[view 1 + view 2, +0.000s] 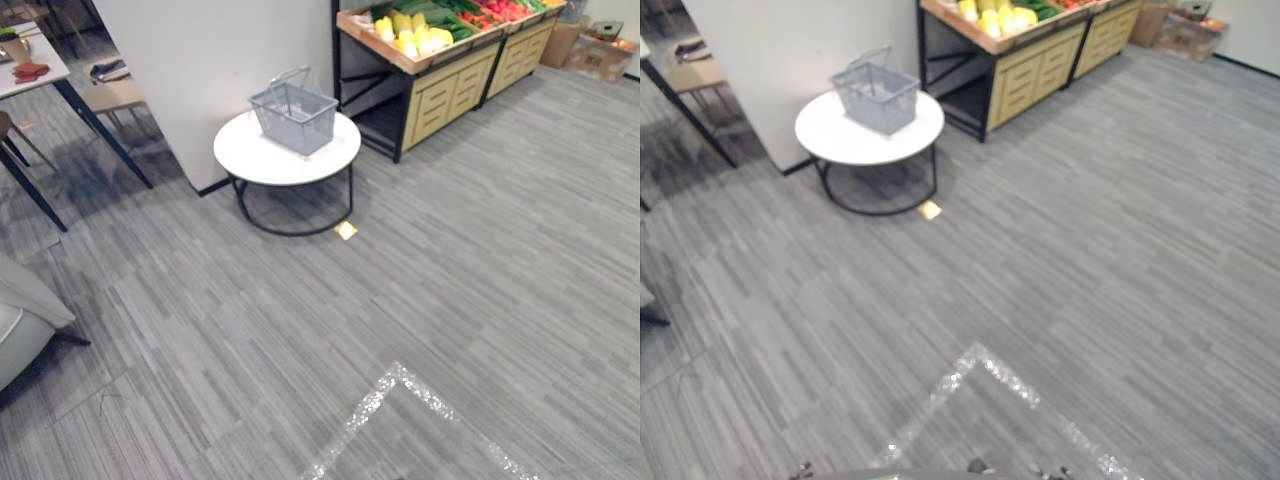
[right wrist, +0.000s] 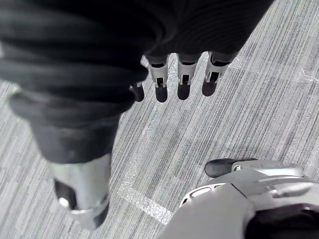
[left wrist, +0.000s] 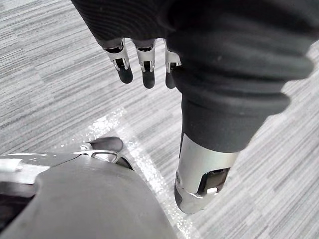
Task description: Pick vegetable in the basket
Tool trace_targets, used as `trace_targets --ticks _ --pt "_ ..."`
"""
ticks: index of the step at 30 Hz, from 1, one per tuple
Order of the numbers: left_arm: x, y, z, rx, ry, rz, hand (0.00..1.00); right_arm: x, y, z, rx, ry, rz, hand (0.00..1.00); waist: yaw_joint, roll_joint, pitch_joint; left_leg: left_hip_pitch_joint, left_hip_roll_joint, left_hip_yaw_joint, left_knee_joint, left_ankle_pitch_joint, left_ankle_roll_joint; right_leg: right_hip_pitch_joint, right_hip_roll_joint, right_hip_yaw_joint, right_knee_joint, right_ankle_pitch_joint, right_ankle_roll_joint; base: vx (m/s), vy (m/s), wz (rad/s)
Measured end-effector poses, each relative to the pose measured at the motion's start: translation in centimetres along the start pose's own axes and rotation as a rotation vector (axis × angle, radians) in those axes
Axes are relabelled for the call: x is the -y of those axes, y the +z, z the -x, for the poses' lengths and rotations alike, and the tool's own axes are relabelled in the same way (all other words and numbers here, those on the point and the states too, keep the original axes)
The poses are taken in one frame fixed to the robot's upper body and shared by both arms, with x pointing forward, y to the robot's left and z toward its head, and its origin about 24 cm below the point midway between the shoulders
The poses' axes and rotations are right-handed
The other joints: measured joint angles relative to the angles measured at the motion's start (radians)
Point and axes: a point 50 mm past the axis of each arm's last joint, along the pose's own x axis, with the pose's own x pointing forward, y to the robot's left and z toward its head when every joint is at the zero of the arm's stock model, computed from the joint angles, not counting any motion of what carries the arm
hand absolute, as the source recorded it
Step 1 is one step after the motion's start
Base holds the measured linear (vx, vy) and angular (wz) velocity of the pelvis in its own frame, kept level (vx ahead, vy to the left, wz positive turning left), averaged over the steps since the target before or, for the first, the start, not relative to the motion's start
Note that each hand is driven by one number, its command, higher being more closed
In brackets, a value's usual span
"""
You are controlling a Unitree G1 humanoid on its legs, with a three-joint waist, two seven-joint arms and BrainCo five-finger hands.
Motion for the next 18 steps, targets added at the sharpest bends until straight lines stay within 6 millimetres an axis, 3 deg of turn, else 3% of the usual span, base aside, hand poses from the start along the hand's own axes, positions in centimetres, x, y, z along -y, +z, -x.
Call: trace_targets --ticks 2,3,4,5,7,9,10,12,13,15,18 --pt "0.0 0.2 -0.1 0.003 0.006 0.018 0.0 -0.1 0.4 -0.1 0.009 0.006 0.01 0.0 0.0 0.0 0.011 -0.01 0.006 0.004 0.012 0.0 0.0 -0.024 0.0 0.003 0.034 -0.007 -0.01 -0.02 -0.033 -0.06" --pt "-0.2 0.7 -0.2 0.016 0.013 0.023 0.0 -0.5 1.0 -0.2 0.024 0.017 0.024 0.0 0.001 -0.008 0.026 -0.037 0.014 0.013 0.045 0.0 -0.001 -0.079 -0.007 0.005 0.119 -0.03 -0.043 -0.05 -0.051 -0.13" --pt "-0.3 1.0 -0.3 0.024 0.019 0.024 0.0 -0.7 1.3 -0.3 0.031 0.026 0.034 0.0 0.0 -0.017 0.035 -0.054 0.017 0.023 0.069 -0.002 -0.003 -0.109 -0.014 0.006 0.167 -0.046 -0.053 -0.08 -0.077 -0.17" --pt "-0.8 1.7 -0.4 0.04 0.033 0.024 0.0 -1.2 1.6 -0.4 0.038 0.037 0.033 0.0 0.0 -0.034 0.05 -0.093 0.025 0.033 0.138 -0.018 -0.025 -0.157 -0.031 0.005 0.238 -0.079 -0.058 -0.07 -0.118 -0.15" --pt "-1.2 2.0 -0.5 0.049 0.045 0.027 0.0 -1.5 1.7 -0.4 0.043 0.047 0.045 0.0 0.001 -0.053 0.061 -0.162 0.061 0.041 0.318 -0.079 -0.031 -0.168 -0.04 0.002 0.271 -0.132 -0.074 -0.05 -0.144 -0.09" --pt "-1.2 3.1 -0.5 0.097 0.056 0.061 0.0 -1.0 1.7 -0.4 0.048 0.044 0.071 0.0 0.0 -0.029 0.085 -0.274 0.165 0.03 0.649 -0.098 -0.019 -0.113 -0.016 -0.02 0.266 -0.152 -0.087 -0.05 -0.179 0.18" --pt "-0.9 3.5 -0.5 0.116 0.05 0.065 0.0 -0.6 1.5 -0.3 0.043 0.042 0.107 0.0 0.0 -0.006 0.099 -0.316 0.229 0.021 0.796 -0.072 0.018 -0.064 0.006 -0.038 0.254 -0.163 -0.102 -0.03 -0.196 0.29" --pt "-0.7 3.6 -0.5 0.124 0.046 0.07 0.0 -0.1 1.3 -0.3 0.041 0.034 0.118 0.0 0.003 0.008 0.104 -0.337 0.262 0.023 0.886 -0.011 0.043 -0.018 0.012 -0.046 0.24 -0.164 -0.098 0.01 -0.165 0.23" --pt "-0.6 3.9 -0.5 0.141 0.045 0.085 0.0 -0.2 1.4 -0.3 0.046 0.037 0.127 0.0 0.011 0.0 0.102 -0.373 0.251 -0.001 0.931 0.013 0.04 0.007 0.001 -0.041 0.22 -0.164 -0.099 0.03 -0.126 0.14" --pt "0.1 4.0 -0.5 0.15 0.033 0.124 0.0 -0.3 2.1 -0.4 0.06 0.038 0.13 0.0 0.014 0.002 0.103 -0.415 0.206 -0.039 0.886 -0.031 0.029 0.005 -0.015 -0.034 0.206 -0.156 -0.102 0.05 -0.059 0.01" --pt "0.5 3.9 -0.5 0.141 0.022 0.152 0.0 -0.5 3.1 -0.7 0.082 0.042 0.134 0.0 0.024 0.001 0.107 -0.428 0.127 -0.066 0.576 -0.046 0.012 0.009 -0.041 -0.013 0.179 -0.146 -0.093 0.14 0.065 -0.21"
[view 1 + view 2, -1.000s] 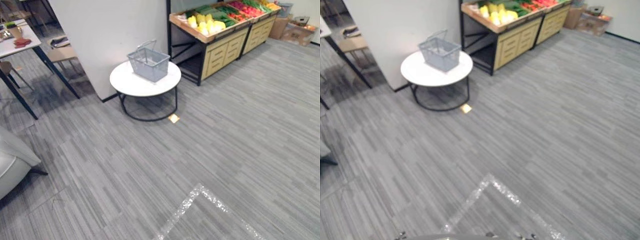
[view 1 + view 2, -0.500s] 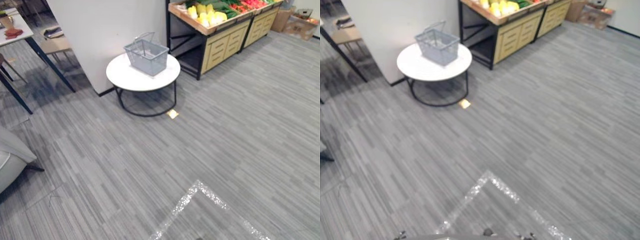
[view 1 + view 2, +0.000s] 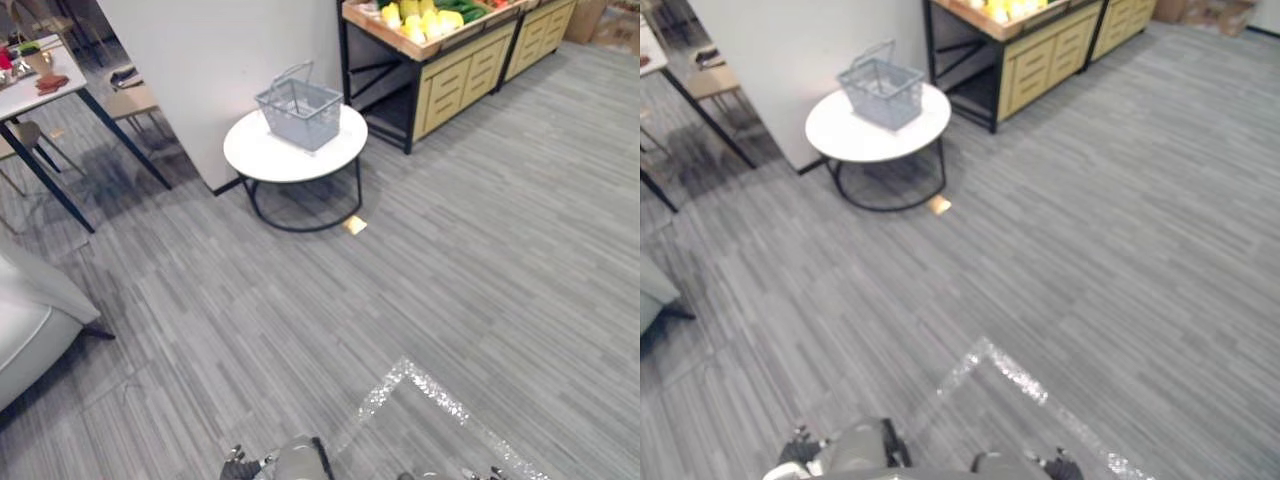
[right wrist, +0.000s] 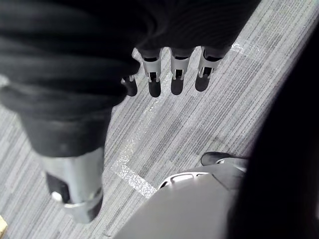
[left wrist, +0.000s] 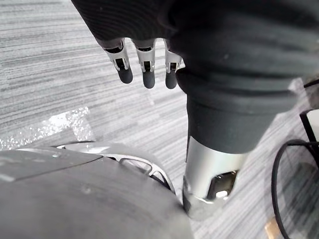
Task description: Pick vegetable in the basket
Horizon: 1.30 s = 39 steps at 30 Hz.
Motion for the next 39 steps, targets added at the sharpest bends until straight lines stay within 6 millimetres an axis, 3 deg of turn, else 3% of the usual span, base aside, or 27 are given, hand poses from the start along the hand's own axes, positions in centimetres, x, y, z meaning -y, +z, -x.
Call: trace_targets --ticks 1,3,5,6,8,9,13,15,16,17,18,19,21,23,24,25,26,27,28,29,30,31,32,33,34,36,39 --pt "0.0 -0.1 0.0 -0.005 0.001 0.002 0.0 -0.1 0.2 -0.1 0.006 0.002 0.001 0.0 -0.001 0.002 0.001 0.001 -0.011 -0.017 -0.082 0.014 -0.009 0.003 0.0 0.002 -0.008 0.004 0.006 0.25 0.17 -0.32" --pt "0.1 -0.1 0.0 -0.01 -0.001 0.0 0.0 -0.3 0.9 -0.2 0.023 0.005 0.003 0.0 -0.001 0.007 0.004 0.009 -0.021 -0.057 -0.366 0.099 -0.029 0.025 0.0 0.017 -0.044 0.01 0.019 0.25 0.196 -0.26" --pt "0.3 -0.1 0.0 -0.012 -0.002 0.013 0.0 -0.1 1.2 -0.3 0.035 -0.003 -0.001 0.0 0.003 0.021 0.014 0.003 0.001 -0.055 -0.414 0.11 -0.029 0.06 0.0 0.028 -0.066 -0.001 0.051 0.26 0.255 -0.22" --pt "0.5 -0.2 0.0 -0.016 0.004 0.033 0.0 0.1 1.4 -0.3 0.045 -0.01 0.001 0.0 0.003 0.033 0.018 0.009 0.018 -0.031 -0.405 0.158 -0.019 0.09 -0.004 0.037 -0.078 -0.017 0.079 0.35 0.348 -0.21" --pt "0.4 0.0 -0.1 -0.006 0.007 0.026 0.0 -0.4 2.0 -0.4 0.063 0.002 0.0 0.0 0.004 0.013 0.016 0.011 -0.007 0.006 -0.363 0.208 0.007 0.098 -0.052 0.06 -0.073 -0.021 0.105 0.33 0.308 -0.22" --pt "-0.1 0.5 -0.2 0.011 0.009 -0.001 0.0 -1.2 2.6 -0.5 0.081 0.022 -0.006 0.0 0.004 -0.012 0.011 0.003 -0.033 0.024 -0.353 0.185 0.028 0.078 -0.082 0.073 -0.059 -0.003 0.131 0.32 0.274 -0.2" --pt "-0.3 0.8 -0.3 0.024 -0.001 -0.079 0.0 -2.4 3.3 -0.5 0.107 0.055 0.002 0.0 0.006 -0.041 0.004 0.027 -0.101 0.072 -0.34 0.125 0.08 0.004 -0.166 0.122 0.077 0.046 0.162 0.36 0.284 -0.1" --pt "-0.4 0.9 -0.3 0.026 -0.007 -0.136 0.0 -2.5 3.9 -0.6 0.13 0.058 0.015 0.0 0.003 -0.041 0.004 0.06 -0.108 0.095 -0.319 0.072 0.099 -0.1 -0.195 0.158 0.306 0.104 0.206 0.31 0.266 -0.23" --pt "-0.4 1.0 -0.3 0.03 -0.014 -0.178 0.0 -2.5 4.1 -0.6 0.14 0.058 0.014 0.0 -0.001 -0.045 0.003 0.087 -0.111 0.103 -0.308 0.041 0.108 -0.175 -0.212 0.172 0.471 0.184 0.23 0.31 0.257 -0.13" --pt "-0.5 1.1 -0.4 0.032 -0.018 -0.203 0.0 -2.5 4.2 -0.6 0.142 0.058 0.015 0.0 -0.006 -0.047 0.002 0.107 -0.112 0.107 -0.308 0.027 0.111 -0.207 -0.221 0.176 0.543 0.24 0.236 0.32 0.217 -0.13" --pt "-0.6 1.3 -0.4 0.039 -0.023 -0.238 0.0 -2.4 4.4 -0.6 0.151 0.056 0.018 0.0 -0.006 -0.043 0.005 0.152 -0.11 0.118 -0.31 0.006 0.124 -0.261 -0.231 0.183 0.681 0.281 0.269 0.4 0.169 -0.16" --pt "-0.3 1.3 -0.4 0.043 -0.039 -0.267 0.0 -2.4 4.8 -0.6 0.168 0.056 0.017 0.0 -0.009 -0.043 0.007 0.219 -0.11 0.119 -0.324 -0.014 0.123 -0.327 -0.24 0.15 0.845 0.25 0.218 0.4 0.127 -0.19" --pt "-0.1 1.3 -0.4 0.046 -0.05 -0.294 0.0 -2.2 5.1 -0.6 0.18 0.051 0.02 0.0 -0.009 -0.034 0.012 0.289 -0.111 0.122 -0.366 -0.025 0.111 -0.359 -0.238 0.094 0.905 0.198 0.173 0.27 0.041 -0.13" --pt "0.5 1.6 -0.4 0.068 -0.069 -0.314 0.0 -2.0 5.6 -0.6 0.2 0.046 0.021 0.0 -0.028 -0.025 0.015 0.376 -0.108 0.125 -0.421 -0.027 0.107 -0.414 -0.229 -0.03 0.818 0.075 0.108 0.27 -0.037 0.02" --pt "1.0 2.0 -0.4 0.081 -0.077 -0.308 0.0 -1.9 5.9 -0.7 0.208 0.043 0.023 0.0 -0.032 -0.018 0.018 0.381 -0.099 0.121 -0.419 -0.037 0.091 -0.439 -0.218 -0.063 0.728 0.063 0.097 0.22 -0.106 0.12" --pt "1.4 2.3 -0.5 0.09 -0.085 -0.303 0.0 -1.7 6.1 -0.7 0.213 0.04 0.025 0.0 -0.03 -0.013 0.021 0.382 -0.09 0.119 -0.417 -0.043 0.08 -0.453 -0.208 -0.08 0.645 0.064 0.097 0.21 -0.173 0.19" --pt "2.4 2.8 -0.5 0.106 -0.102 -0.293 0.0 -1.5 6.4 -0.7 0.223 0.032 0.027 0.0 -0.031 -0.006 0.025 0.38 -0.078 0.108 -0.418 -0.053 0.058 -0.465 -0.186 -0.091 0.396 0.085 0.116 0.17 -0.183 0.24" --pt "2.8 2.9 -0.5 0.11 -0.109 -0.289 0.0 -1.5 6.4 -0.7 0.221 0.03 0.026 0.0 -0.032 -0.005 0.027 0.381 -0.075 0.097 -0.418 -0.059 0.045 -0.466 -0.183 -0.088 0.29 0.107 0.129 0.3 -0.375 0.39" --pt "3.5 3.2 -0.5 0.118 -0.12 -0.282 0.0 -1.4 6.3 -0.7 0.215 0.023 0.021 0.0 -0.03 -0.006 0.03 0.387 -0.067 0.081 -0.418 -0.077 0.018 -0.459 -0.185 -0.072 0.095 0.182 0.13 0.29 -0.374 0.3" --pt "3.7 3.3 -0.5 0.121 -0.122 -0.28 0.0 -1.3 6.2 -0.7 0.212 0.019 0.017 0.0 -0.03 -0.007 0.032 0.394 -0.064 0.075 -0.418 -0.086 0.002 -0.456 -0.188 -0.063 0.012 0.219 0.133 0.4 -0.476 0.34" --pt "3.8 3.2 -0.5 0.116 -0.12 -0.277 0.0 -1.2 6.1 -0.7 0.208 0.01 0.008 0.0 -0.031 -0.017 0.038 0.417 -0.057 0.059 -0.42 -0.11 -0.037 -0.452 -0.211 -0.035 -0.112 0.253 0.155 0.31 -0.326 0.19" --pt "3.9 3.3 -0.5 0.118 -0.119 -0.276 0.0 -1.1 6.1 -0.7 0.207 0.008 0.007 0.0 -0.03 -0.026 0.042 0.422 -0.056 0.057 -0.421 -0.116 -0.048 -0.451 -0.215 -0.034 -0.108 0.269 0.163 0.46 -0.404 0.19" --pt "5.1 3.2 -0.4 0.111 -0.145 -0.267 0.0 -0.3 6.6 -0.8 0.216 -0.014 0.008 0.0 -0.031 0.028 0.073 0.469 -0.02 0.028 -0.445 -0.138 -0.074 -0.466 -0.187 -0.046 0.015 0.344 0.168 0.5 -0.326 0.06" --pt "5.9 3.0 -0.3 0.109 -0.165 -0.263 0.0 0.2 6.7 -0.8 0.218 -0.029 0.008 0.0 -0.034 0.045 0.076 0.491 -0.006 0.003 -0.453 -0.128 -0.072 -0.515 -0.172 -0.039 0.142 0.295 0.103 0.51 -0.289 -0.02" --pt "6.1 3.0 -0.2 0.111 -0.171 -0.261 0.0 0.4 6.8 -0.8 0.222 -0.032 0.011 0.0 -0.033 0.061 0.074 0.499 -0.005 -0.007 -0.439 -0.121 -0.071 -0.53 -0.163 -0.03 0.201 0.252 0.083 0.39 -0.162 -0.02" --pt "6.2 2.9 -0.2 0.107 -0.173 -0.258 0.0 0.6 6.5 -0.8 0.212 -0.035 0.011 0.0 -0.042 0.066 0.07 0.49 0.031 -0.029 -0.341 -0.083 -0.084 -0.529 -0.162 -0.046 0.322 0.136 0.069 0.46 -0.241 0.14" --pt "6.2 2.8 -0.1 0.101 -0.171 -0.236 0.0 1.1 5.2 -0.7 0.168 -0.047 0.015 0.0 -0.059 0.069 0.067 0.367 0.096 -0.105 -0.049 0.012 -0.111 -0.455 -0.172 -0.102 0.364 0.059 0.055 0.49 -0.282 0.49"
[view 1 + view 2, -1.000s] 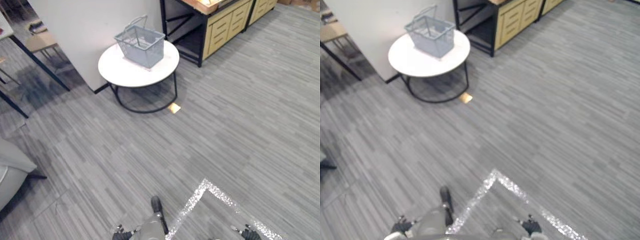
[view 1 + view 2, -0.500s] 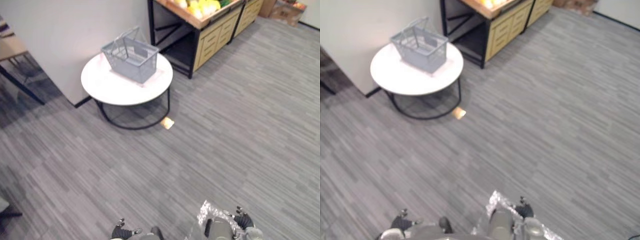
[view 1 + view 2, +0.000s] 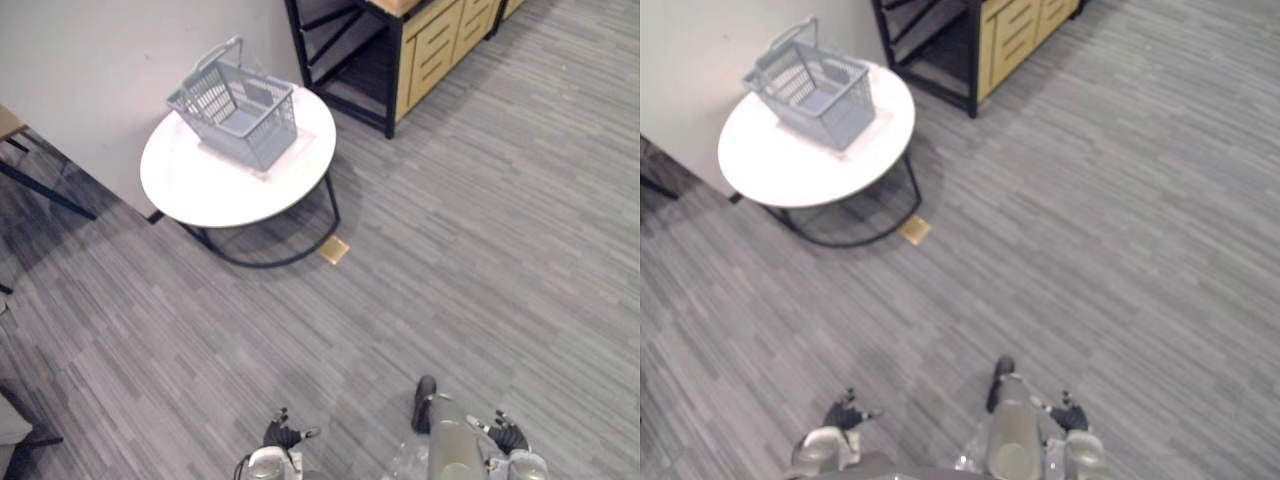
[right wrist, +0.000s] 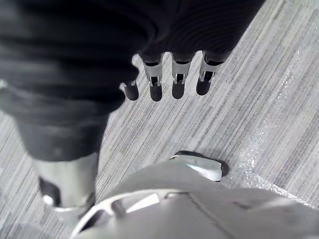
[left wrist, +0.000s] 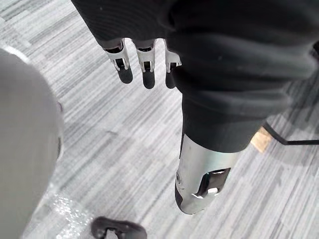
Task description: Pick vegetable in the basket
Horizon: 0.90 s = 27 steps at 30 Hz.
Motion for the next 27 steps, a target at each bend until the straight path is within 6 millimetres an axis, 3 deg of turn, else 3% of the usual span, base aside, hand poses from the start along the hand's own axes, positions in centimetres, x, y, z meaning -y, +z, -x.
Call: trace_targets --ticks 1,2,3,5,7,8,10,11,12,13,14,15,16,19,22,25,27 --pt "-0.5 0.3 -0.1 0.006 0.024 0.033 0.0 0.2 -0.5 0.1 -0.016 -0.003 0.006 0.0 0.002 0.0 0.0 -0.069 0.048 -0.002 0.166 0.134 0.008 0.063 -0.003 -0.032 0.002 -0.031 -0.013 0.45 -0.166 0.35" --pt "-0.7 0.2 -0.1 0.004 0.036 0.046 0.0 0.2 -0.6 0.2 -0.018 -0.003 0.009 0.0 0.005 -0.001 -0.001 -0.085 0.066 0.004 0.216 0.207 0.014 0.093 -0.002 -0.037 -0.008 -0.042 -0.017 0.54 -0.147 0.3" --pt "-0.9 0.3 -0.1 0.007 0.048 0.06 0.0 0.0 -0.6 0.2 -0.017 0.009 0.011 0.0 0.009 -0.014 0.007 -0.132 0.094 0.027 0.334 0.201 0.018 0.142 -0.002 -0.043 -0.03 -0.058 -0.025 0.45 -0.088 0.13" --pt "-1.0 0.6 -0.2 0.018 0.054 0.075 0.0 0.0 -0.2 0.1 -0.007 0.008 0.003 0.0 0.01 -0.011 0.006 -0.22 0.099 0.073 0.464 0.08 0.025 0.21 0.0 -0.049 -0.087 -0.059 -0.026 0.37 -0.057 0.19" --pt "-1.2 0.9 -0.2 0.028 0.071 0.098 0.0 -0.3 -0.4 0.1 -0.01 0.013 -0.005 0.0 0.015 -0.012 0.006 -0.291 0.086 0.129 0.461 0.005 0.059 0.296 0.001 -0.081 -0.152 -0.057 -0.022 0.3 -0.017 0.3" --pt "-1.3 1.1 -0.2 0.039 0.08 0.102 0.0 -0.6 -0.7 0.2 -0.018 0.017 -0.015 0.0 0.029 -0.013 0.006 -0.328 0.076 0.177 0.391 -0.018 0.067 0.341 0.001 -0.099 -0.182 -0.054 -0.017 0.26 0.056 0.18" --pt "-1.3 1.4 -0.3 0.054 0.085 0.106 0.0 -0.7 -0.4 0.2 -0.005 0.013 -0.024 0.0 0.047 -0.013 0.006 -0.358 0.032 0.234 0.172 -0.007 0.086 0.387 -0.004 -0.119 -0.22 -0.048 0.007 0.28 0.13 0.03" --pt "-1.2 1.3 -0.2 0.052 0.088 0.115 0.0 -0.8 -0.2 0.2 0.009 0.01 -0.03 0.0 0.051 -0.01 0.004 -0.359 -0.014 0.243 -0.025 0.062 0.124 0.409 -0.007 -0.124 -0.237 -0.053 0.048 0.42 0.318 -0.08" --pt "-0.6 0.7 -0.1 0.031 0.083 0.134 0.0 -0.5 -0.2 0.3 0.017 -0.001 -0.03 0.0 0.056 0.017 -0.013 -0.359 -0.045 0.234 -0.222 0.219 0.144 0.424 0.008 -0.121 -0.248 -0.062 0.08 0.43 0.363 -0.15" --pt "-0.2 0.2 0.1 0.014 0.081 0.148 0.0 -0.1 -0.3 0.3 0.018 -0.011 -0.031 0.0 0.06 0.041 -0.025 -0.36 -0.047 0.23 -0.285 0.272 0.198 0.427 0.026 -0.114 -0.249 -0.071 0.103 0.37 0.323 0.16" --pt "-0.6 0.5 0.0 0.018 0.095 0.153 0.0 -0.8 -0.3 0.3 0.012 -0.005 -0.037 0.0 0.045 0.01 -0.035 -0.357 -0.082 0.235 -0.287 0.258 0.218 0.44 0.005 -0.106 -0.256 -0.082 0.125 0.25 0.17 0.37" --pt "-1.1 0.9 -0.1 0.036 0.111 0.154 0.0 -1.4 -0.6 0.5 0.008 0.012 -0.024 0.0 0.048 -0.015 -0.044 -0.363 -0.101 0.229 -0.299 0.242 0.216 0.445 0.002 -0.087 -0.287 -0.076 0.12 0.26 0.112 0.53" --pt "-2.3 1.3 -0.2 0.048 0.145 0.154 0.0 -3.1 -0.5 0.5 0.008 0.053 -0.033 0.0 0.065 -0.063 -0.05 -0.373 -0.122 0.233 -0.281 0.203 0.201 0.47 0.001 -0.063 -0.35 -0.072 0.11 0.24 0.059 0.25" --pt "-3.0 0.9 -0.2 0.033 0.169 0.165 0.0 -4.5 0.2 0.5 0.021 0.09 -0.042 0.0 0.077 -0.079 -0.061 -0.392 -0.101 0.233 -0.163 0.1 0.181 0.506 0.007 -0.007 -0.419 0.005 0.115 0.17 0.055 -0.18" --pt "-3.0 0.3 -0.1 0.012 0.171 0.157 0.0 -4.5 -0.1 0.5 0.011 0.099 -0.031 0.0 0.077 -0.091 -0.085 -0.378 -0.124 0.253 -0.162 0.062 0.177 0.496 -0.021 0.021 -0.409 0.017 0.109 0.17 0.094 -0.27" --pt "-3.1 0.1 0.0 0.004 0.168 0.139 0.0 -4.2 -1.1 0.6 -0.035 0.096 -0.016 0.0 0.072 -0.101 -0.088 -0.319 -0.159 0.263 -0.24 0.057 0.175 0.35 -0.077 0.091 -0.121 0.029 0.103 0.15 0.14 -0.38" --pt "-3.7 -0.5 0.2 -0.009 0.17 0.089 0.0 -4.4 -0.6 0.5 -0.023 0.106 -0.012 0.0 0.053 -0.129 -0.09 -0.218 -0.185 0.294 -0.301 0.052 0.178 0.219 -0.144 0.136 0.175 0.153 0.11 0.16 0.178 -0.28"
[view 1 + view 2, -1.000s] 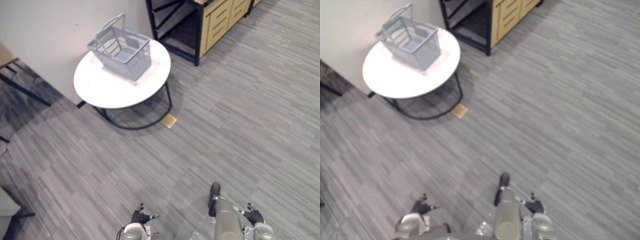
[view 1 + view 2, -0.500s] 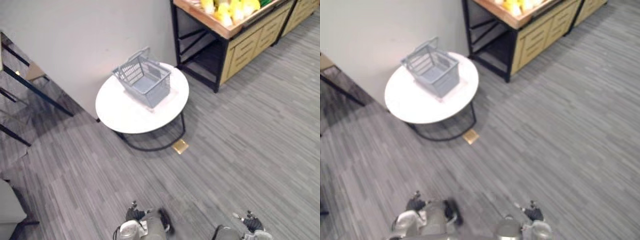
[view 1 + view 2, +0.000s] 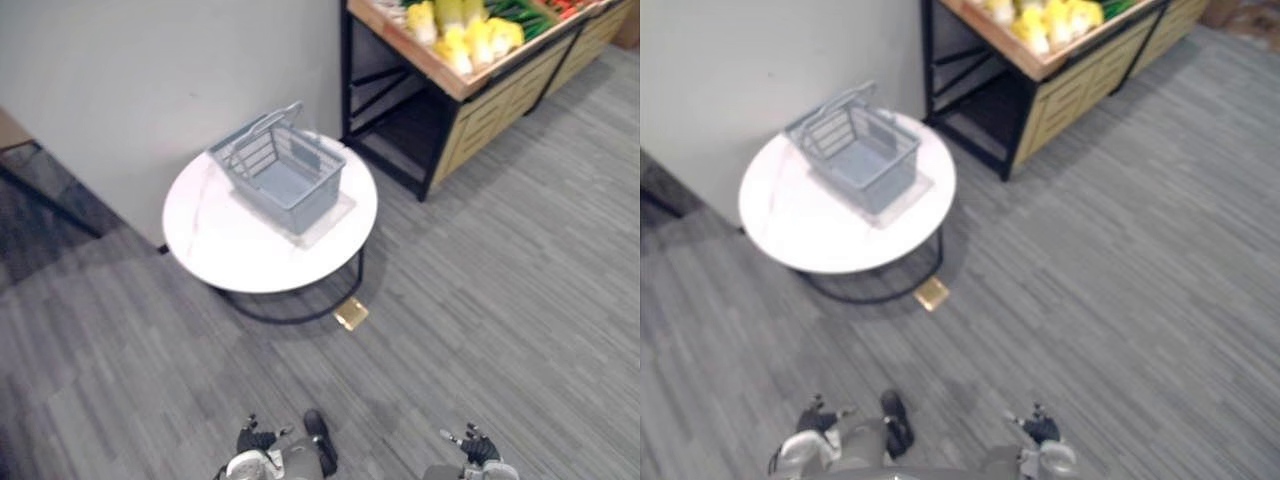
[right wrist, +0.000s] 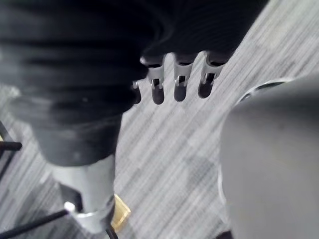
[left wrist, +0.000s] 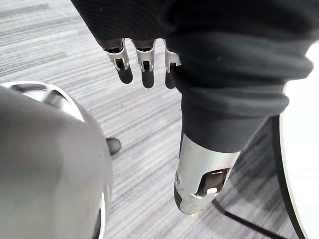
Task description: Pick vegetable in the basket
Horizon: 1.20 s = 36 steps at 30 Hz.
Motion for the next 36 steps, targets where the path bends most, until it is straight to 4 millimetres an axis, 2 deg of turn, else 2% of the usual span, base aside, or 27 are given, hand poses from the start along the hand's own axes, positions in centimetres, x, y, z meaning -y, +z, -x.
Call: trace_targets --ticks 1,2,4,5,6,7,9,11,12,13,14,15,16,18,19,21,22,25,27,28,29,31,32,33,34,35,36 --pt "-0.1 -0.2 0.0 -0.003 -0.003 -0.013 0.0 0.1 0.0 0.0 0.0 0.0 0.009 0.0 -0.004 -0.003 0.0 0.029 -0.007 0.0 -0.011 -0.004 0.002 -0.007 -0.013 -0.002 0.04 0.048 -0.005 0.2 0.139 -0.06" --pt "-0.1 -0.4 0.2 -0.005 -0.01 -0.029 0.0 0.4 -0.1 0.0 0.0 -0.004 0.026 0.0 -0.01 -0.002 0.001 0.086 -0.017 -0.001 -0.04 -0.021 0.014 -0.018 -0.035 -0.004 0.108 0.153 -0.02 0.21 0.103 0.02" --pt "0.0 -0.9 0.3 -0.017 -0.011 -0.03 0.0 0.3 0.1 0.0 0.008 -0.001 0.037 0.0 -0.019 0.003 0.004 0.145 -0.024 -0.007 -0.054 -0.049 0.026 -0.055 -0.048 -0.021 0.225 0.03 -0.029 0.25 0.034 0.05" --pt "-0.1 -1.0 0.3 -0.024 -0.01 -0.033 0.0 0.3 0.5 -0.1 0.022 -0.001 0.037 0.0 -0.023 0.006 0.006 0.174 -0.022 -0.01 -0.055 -0.068 0.024 -0.084 -0.044 -0.072 0.245 -0.082 -0.04 0.27 -0.052 0.1" --pt "-0.1 -1.2 0.4 -0.034 -0.008 -0.033 0.0 0.3 0.6 -0.1 0.028 -0.001 0.036 0.0 -0.024 0.011 0.007 0.195 -0.02 -0.012 -0.054 -0.08 0.023 -0.107 -0.033 -0.145 0.202 -0.141 -0.068 0.29 -0.093 0.18" --pt "0.0 -1.1 0.4 -0.032 -0.01 -0.029 0.0 0.3 0.8 -0.1 0.036 -0.002 0.035 0.0 -0.025 0.016 0.01 0.208 -0.011 -0.013 -0.051 -0.089 0.02 -0.125 -0.01 -0.199 0.108 -0.152 -0.082 0.26 -0.104 0.21" --pt "0.5 -1.0 0.4 -0.03 -0.019 -0.022 0.0 0.6 1.2 -0.2 0.048 -0.008 0.034 0.0 -0.025 0.03 0.015 0.22 0.011 -0.035 -0.044 -0.093 -0.001 -0.15 0.043 -0.22 -0.092 -0.142 -0.07 0.27 -0.154 0.34" --pt "0.7 -0.9 0.4 -0.028 -0.027 -0.02 0.0 0.9 1.3 -0.2 0.051 -0.019 0.026 0.0 -0.025 0.039 0.02 0.232 0.028 -0.062 -0.047 -0.091 -0.023 -0.156 0.073 -0.201 -0.287 -0.1 -0.034 0.27 -0.203 0.5" --pt "0.8 -0.9 0.4 -0.028 -0.029 -0.022 0.0 1.0 1.2 -0.2 0.046 -0.026 0.017 0.0 -0.025 0.039 0.021 0.241 0.036 -0.078 -0.052 -0.089 -0.039 -0.154 0.084 -0.166 -0.398 -0.038 -0.035 0.45 -0.424 0.74" --pt "0.7 -0.9 0.4 -0.028 -0.026 -0.023 0.0 1.2 0.8 -0.1 0.034 -0.034 0.01 0.0 -0.024 0.029 0.021 0.263 0.046 -0.106 -0.055 -0.099 -0.085 -0.15 0.081 -0.104 -0.533 0.054 -0.035 0.46 -0.458 0.64" --pt "0.5 -1.0 0.4 -0.03 -0.022 -0.025 0.0 1.3 0.6 -0.1 0.027 -0.034 0.011 0.0 -0.024 0.017 0.02 0.278 0.044 -0.117 -0.06 -0.104 -0.107 -0.146 0.074 -0.081 -0.57 0.071 -0.033 0.4 -0.414 0.63" --pt "-0.2 -1.0 0.3 -0.032 -0.005 -0.028 0.0 1.3 0.0 0.1 0.011 -0.034 0.011 0.0 -0.02 -0.01 0.03 0.319 0.038 -0.138 -0.078 -0.114 -0.159 -0.125 0.06 -0.06 -0.58 0.153 -0.02 0.38 -0.368 0.4" --pt "0.9 -1.3 0.5 -0.049 -0.029 -0.021 0.0 2.3 0.1 0.0 0.005 -0.055 0.038 0.0 -0.021 0.035 0.041 0.349 0.083 -0.158 -0.107 -0.117 -0.182 -0.129 0.1 -0.075 -0.509 0.143 -0.032 0.36 -0.312 0.3" --pt "2.2 -1.4 0.7 -0.054 -0.064 -0.01 0.0 3.6 0.4 0.0 0.009 -0.08 0.081 0.0 -0.023 0.081 0.035 0.347 0.08 -0.184 -0.126 -0.109 -0.173 -0.169 0.122 -0.08 -0.414 0.06 -0.049 0.31 -0.18 0.04" --pt "2.4 -1.4 0.7 -0.054 -0.069 -0.007 0.0 3.8 0.3 0.0 0.003 -0.085 0.083 0.0 -0.024 0.091 0.034 0.348 0.081 -0.174 -0.132 -0.106 -0.174 -0.175 0.129 -0.086 -0.384 0.034 -0.053 0.27 -0.097 0.13" --pt "2.4 -1.5 0.8 -0.057 -0.067 0.0 0.0 4.2 -0.7 0.3 -0.037 -0.094 0.08 0.0 -0.023 0.103 0.024 0.346 0.108 -0.186 -0.104 -0.056 -0.196 -0.181 0.134 -0.109 -0.31 -0.048 -0.064 0.3 -0.162 0.18" --pt "2.3 -1.5 0.7 -0.057 -0.063 0.004 0.0 4.2 -0.7 0.3 -0.039 -0.093 0.082 0.0 -0.024 0.102 0.025 0.329 0.118 -0.195 -0.062 -0.056 -0.196 -0.174 0.137 -0.115 -0.312 -0.056 -0.067 0.33 -0.232 0.15" --pt "1.9 -1.4 0.6 -0.057 -0.04 0.032 0.0 4.3 -1.1 0.3 -0.059 -0.093 0.094 0.0 -0.024 0.102 0.023 0.174 0.163 -0.271 0.242 -0.017 -0.196 -0.119 0.136 -0.149 -0.332 -0.083 -0.073 0.3 -0.218 0.29" --pt "1.9 -1.2 0.6 -0.049 -0.039 0.024 0.0 4.4 -1.8 0.6 -0.078 -0.09 0.107 0.0 -0.025 0.1 0.027 0.097 0.203 -0.284 0.421 0.139 -0.209 -0.022 0.137 -0.193 -0.373 -0.089 -0.079 0.34 -0.15 0.42" --pt "1.9 -1.1 0.6 -0.046 -0.038 0.024 0.0 4.4 -1.9 0.6 -0.08 -0.088 0.11 0.0 -0.024 0.098 0.028 0.091 0.207 -0.282 0.432 0.164 -0.218 -0.008 0.136 -0.197 -0.381 -0.088 -0.08 0.3 -0.084 0.38" --pt "1.4 -0.7 0.4 -0.023 -0.028 0.02 0.0 3.9 -2.0 0.6 -0.081 -0.074 0.118 0.0 -0.019 0.077 0.032 0.063 0.236 -0.227 0.493 0.193 -0.224 0.044 0.127 -0.218 -0.433 -0.085 -0.085 0.28 -0.059 0.32" --pt "1.6 -0.4 0.4 -0.006 -0.039 0.005 0.0 3.8 -0.9 0.3 -0.046 -0.08 0.114 0.0 -0.021 0.08 0.031 0.022 0.238 -0.073 0.462 0.034 -0.201 0.083 0.121 -0.232 -0.478 -0.078 -0.081 0.28 -0.031 0.22" --pt "1.6 -0.3 0.4 -0.002 -0.041 0.004 0.0 3.8 -0.6 0.2 -0.039 -0.081 0.109 0.0 -0.022 0.079 0.032 0.019 0.224 -0.051 0.41 0.02 -0.192 0.087 0.116 -0.237 -0.482 -0.076 -0.079 0.17 0.064 0.04" --pt "1.8 -0.3 0.4 0.002 -0.045 0.001 0.0 3.8 -0.4 0.1 -0.033 -0.084 0.104 0.0 -0.023 0.08 0.032 0.021 0.195 -0.03 0.299 0.025 -0.179 0.092 0.111 -0.239 -0.483 -0.075 -0.077 0.17 0.133 -0.05" --pt "1.9 -0.3 0.5 0.001 -0.048 0.002 0.0 3.8 -0.2 0.1 -0.023 -0.088 0.099 0.0 -0.022 0.084 0.03 0.035 0.159 -0.018 0.132 0.076 -0.129 0.095 0.111 -0.237 -0.483 -0.074 -0.074 0.18 0.164 -0.1" --pt "2.1 -0.4 0.5 -0.001 -0.052 0.004 0.0 3.9 0.0 0.0 -0.017 -0.091 0.096 0.0 -0.022 0.093 0.027 0.035 0.143 -0.02 0.057 0.136 -0.101 0.095 0.119 -0.235 -0.485 -0.071 -0.069 0.16 0.16 -0.21" --pt "2.4 -0.5 0.6 -0.003 -0.059 0.007 0.0 4.3 0.3 0.0 -0.004 -0.108 0.091 0.0 -0.023 0.119 0.021 0.039 0.134 -0.01 -0.005 0.193 -0.071 0.102 0.139 -0.226 -0.497 -0.066 -0.057 0.17 0.156 -0.05"
